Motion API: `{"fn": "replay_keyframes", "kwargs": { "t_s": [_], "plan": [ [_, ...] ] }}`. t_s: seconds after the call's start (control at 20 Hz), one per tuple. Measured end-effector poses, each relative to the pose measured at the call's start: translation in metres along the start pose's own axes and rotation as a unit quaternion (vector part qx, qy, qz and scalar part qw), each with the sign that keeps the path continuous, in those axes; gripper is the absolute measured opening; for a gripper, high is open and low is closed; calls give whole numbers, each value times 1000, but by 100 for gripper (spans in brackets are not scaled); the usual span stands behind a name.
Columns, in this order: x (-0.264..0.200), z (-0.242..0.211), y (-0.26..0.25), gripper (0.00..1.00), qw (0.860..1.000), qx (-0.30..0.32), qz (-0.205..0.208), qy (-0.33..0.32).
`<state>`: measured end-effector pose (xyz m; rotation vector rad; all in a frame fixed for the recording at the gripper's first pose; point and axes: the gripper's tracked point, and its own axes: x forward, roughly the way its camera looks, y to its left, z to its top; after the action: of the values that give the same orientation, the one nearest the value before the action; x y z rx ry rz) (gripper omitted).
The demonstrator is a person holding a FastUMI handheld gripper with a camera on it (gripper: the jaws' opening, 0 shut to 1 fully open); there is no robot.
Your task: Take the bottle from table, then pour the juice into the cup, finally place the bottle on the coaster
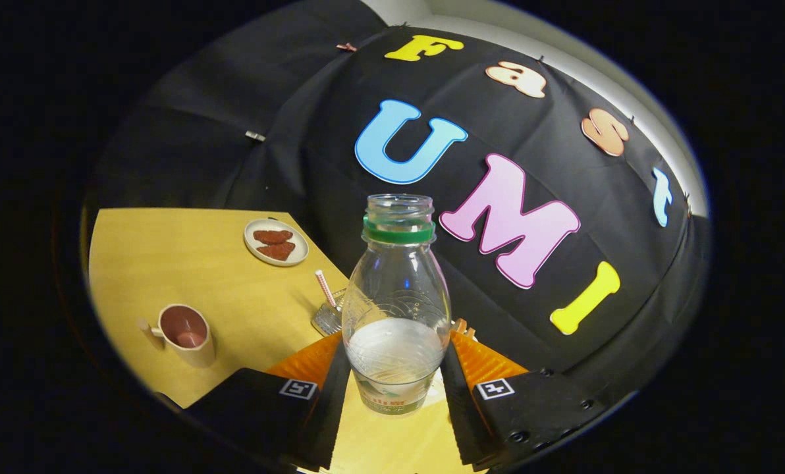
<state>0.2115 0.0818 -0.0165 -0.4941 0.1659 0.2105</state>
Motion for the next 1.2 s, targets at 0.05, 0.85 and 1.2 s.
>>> {"fn": "replay_keyframes", "kwargs": {
  "t_s": [0.05,0.85,1.2],
  "plan": [
    [1,-3,5,72,1000,20,8,-1],
    [52,-68,51,73,970,230,78,-10],
    [62,-108,76,75,968,232,92,16]
  ]
}}
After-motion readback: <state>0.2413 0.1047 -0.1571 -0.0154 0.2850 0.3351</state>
